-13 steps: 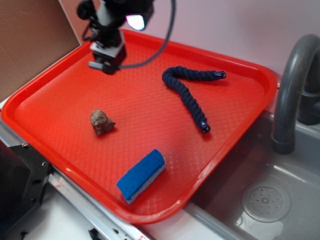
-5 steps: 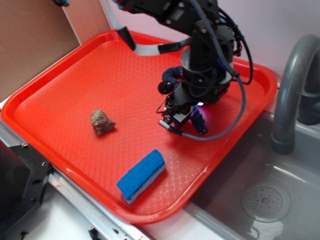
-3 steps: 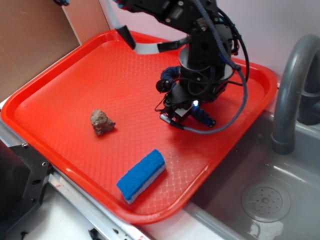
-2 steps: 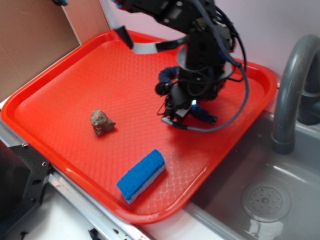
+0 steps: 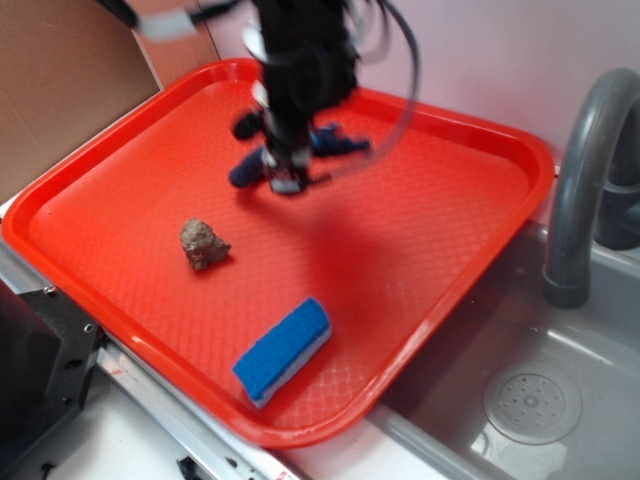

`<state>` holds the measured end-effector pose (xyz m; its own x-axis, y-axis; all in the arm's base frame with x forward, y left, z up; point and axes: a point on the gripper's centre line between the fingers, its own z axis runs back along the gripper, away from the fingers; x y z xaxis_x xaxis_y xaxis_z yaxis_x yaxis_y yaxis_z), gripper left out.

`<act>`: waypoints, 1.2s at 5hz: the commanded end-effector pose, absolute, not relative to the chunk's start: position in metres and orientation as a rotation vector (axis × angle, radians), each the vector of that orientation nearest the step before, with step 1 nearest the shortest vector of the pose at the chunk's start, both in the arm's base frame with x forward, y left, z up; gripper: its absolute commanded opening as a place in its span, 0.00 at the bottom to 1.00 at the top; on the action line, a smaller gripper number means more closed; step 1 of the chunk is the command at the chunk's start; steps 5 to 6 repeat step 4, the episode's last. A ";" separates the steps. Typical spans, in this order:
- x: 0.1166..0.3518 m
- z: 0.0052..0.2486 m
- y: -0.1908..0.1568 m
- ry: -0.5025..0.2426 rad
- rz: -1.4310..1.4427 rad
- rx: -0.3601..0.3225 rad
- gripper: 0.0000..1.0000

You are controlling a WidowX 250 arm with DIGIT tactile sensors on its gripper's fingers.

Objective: Grab the blue rope.

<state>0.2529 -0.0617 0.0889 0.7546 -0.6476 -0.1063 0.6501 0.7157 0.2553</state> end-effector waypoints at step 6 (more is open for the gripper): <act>0.229 0.211 -0.060 -0.036 0.134 0.143 0.00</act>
